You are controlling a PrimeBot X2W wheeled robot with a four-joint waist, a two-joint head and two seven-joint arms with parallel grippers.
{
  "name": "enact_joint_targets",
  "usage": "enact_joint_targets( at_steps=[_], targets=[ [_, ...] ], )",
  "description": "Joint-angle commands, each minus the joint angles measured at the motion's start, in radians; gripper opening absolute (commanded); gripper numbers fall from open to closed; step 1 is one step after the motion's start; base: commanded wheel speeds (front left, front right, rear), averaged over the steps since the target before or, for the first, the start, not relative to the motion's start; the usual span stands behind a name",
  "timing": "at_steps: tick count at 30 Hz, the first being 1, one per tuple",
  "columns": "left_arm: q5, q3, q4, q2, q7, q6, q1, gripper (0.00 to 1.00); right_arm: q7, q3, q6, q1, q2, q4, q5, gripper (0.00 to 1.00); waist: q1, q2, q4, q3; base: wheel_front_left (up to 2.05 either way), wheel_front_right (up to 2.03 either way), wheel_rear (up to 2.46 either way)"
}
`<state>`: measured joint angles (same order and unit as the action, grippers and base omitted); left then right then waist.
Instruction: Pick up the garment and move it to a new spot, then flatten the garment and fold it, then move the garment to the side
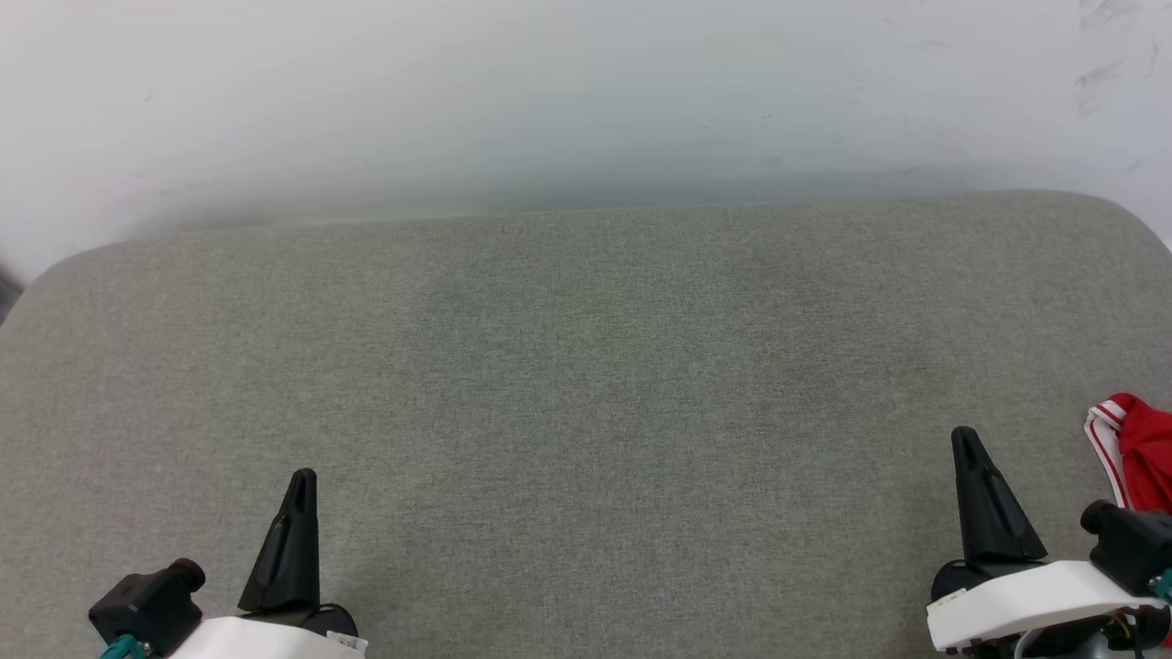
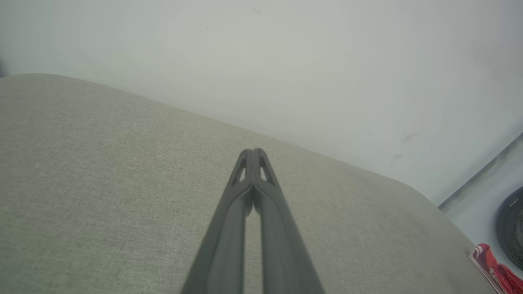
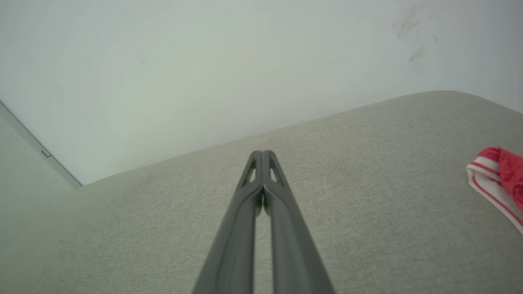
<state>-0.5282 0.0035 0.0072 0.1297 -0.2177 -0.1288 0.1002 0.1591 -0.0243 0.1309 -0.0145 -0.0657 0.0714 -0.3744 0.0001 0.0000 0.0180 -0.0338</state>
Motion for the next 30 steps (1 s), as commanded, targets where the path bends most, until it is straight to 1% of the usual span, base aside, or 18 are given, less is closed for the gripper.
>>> enact_joint_targets(
  at_steps=[1,17,30],
  targets=[
    [-0.047,0.004,-0.003,0.004,0.010,0.001,-0.030,0.00,-0.008,-0.004,0.000,0.030,-0.006,-0.006,-0.054,0.00,0.0000,0.0000,0.000,0.001,0.00,0.00,0.00],
    [-0.288,0.012,0.054,-0.002,0.067,-0.001,-0.073,0.00,-0.058,-0.014,0.000,0.054,-0.009,0.033,-0.322,0.00,0.0000,0.0000,-0.003,0.005,0.00,0.00,0.00],
    [-0.439,0.020,0.084,-0.009,0.107,-0.001,-0.099,0.00,-0.092,-0.021,0.000,0.067,-0.010,0.057,-0.492,0.00,0.0000,0.0000,-0.005,0.008,0.00,0.00,0.00]
  ],
)
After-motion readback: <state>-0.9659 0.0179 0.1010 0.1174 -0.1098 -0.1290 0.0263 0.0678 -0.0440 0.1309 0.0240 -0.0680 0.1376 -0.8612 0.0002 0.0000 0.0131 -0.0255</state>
